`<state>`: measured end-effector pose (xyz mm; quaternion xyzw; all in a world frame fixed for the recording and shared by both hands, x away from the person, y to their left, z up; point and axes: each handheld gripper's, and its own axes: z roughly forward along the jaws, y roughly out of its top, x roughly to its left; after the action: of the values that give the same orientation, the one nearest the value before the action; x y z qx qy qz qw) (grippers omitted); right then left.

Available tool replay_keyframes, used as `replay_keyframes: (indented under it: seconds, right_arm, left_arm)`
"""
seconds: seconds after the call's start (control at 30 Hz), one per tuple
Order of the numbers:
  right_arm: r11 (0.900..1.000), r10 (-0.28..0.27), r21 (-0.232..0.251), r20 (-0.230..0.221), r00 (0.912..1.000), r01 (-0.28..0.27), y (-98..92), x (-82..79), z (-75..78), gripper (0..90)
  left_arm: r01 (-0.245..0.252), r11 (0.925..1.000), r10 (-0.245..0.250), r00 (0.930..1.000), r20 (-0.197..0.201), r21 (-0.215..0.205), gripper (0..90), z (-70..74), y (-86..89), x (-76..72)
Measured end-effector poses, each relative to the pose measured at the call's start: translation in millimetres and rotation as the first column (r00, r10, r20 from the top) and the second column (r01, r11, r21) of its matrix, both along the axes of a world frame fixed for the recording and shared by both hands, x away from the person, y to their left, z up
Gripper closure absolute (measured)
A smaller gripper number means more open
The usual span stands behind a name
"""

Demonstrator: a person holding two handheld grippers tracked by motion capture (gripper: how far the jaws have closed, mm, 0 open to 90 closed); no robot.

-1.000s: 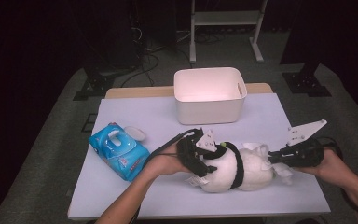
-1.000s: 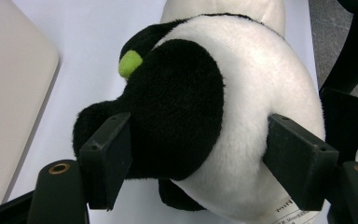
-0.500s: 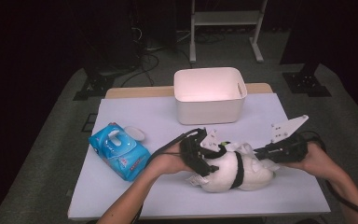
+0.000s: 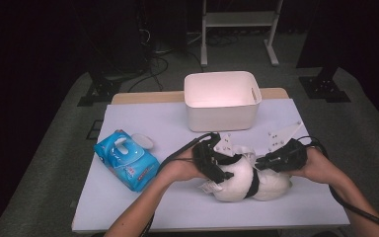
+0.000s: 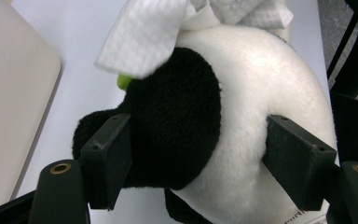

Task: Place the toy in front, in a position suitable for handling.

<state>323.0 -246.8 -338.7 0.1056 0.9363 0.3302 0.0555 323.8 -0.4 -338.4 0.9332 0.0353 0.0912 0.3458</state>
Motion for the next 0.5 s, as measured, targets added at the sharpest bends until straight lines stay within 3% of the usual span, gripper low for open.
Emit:
replay_keyframes:
  seconds: [0.13, 0.23, 0.3, 0.5]
  right_arm:
    - [1.000, -0.021, 0.021, -0.010, 0.9997, 0.022, -8.9, 0.4, -3.3, 83.7]
    - [0.999, -0.035, 0.036, -0.012, 0.9993, 0.036, -15.2, -1.3, -4.5, 83.8]
    - [0.998, -0.047, 0.043, -0.012, 0.9988, 0.048, -20.0, -1.5, -4.7, 83.8]
    - [0.995, -0.071, 0.070, -0.014, 0.9974, 0.072, -32.7, -5.1, -5.8, 83.8]
  left_arm:
    - [-0.012, 0.9992, 0.012, 0.9998, -0.014, -0.039, 23.5, 3.8, 4.9, -0.9]
    - [-0.008, 0.9994, 0.008, 1.0000, -0.006, -0.034, 20.9, 6.6, 7.0, -4.7]
    - [-0.004, 0.9986, 0.003, 0.9999, -0.013, -0.052, 20.7, 6.7, 8.6, -6.3]
    - [0.000, 0.9955, -0.006, 0.9980, -0.063, -0.095, 19.7, 0.2, 11.7, -6.7]
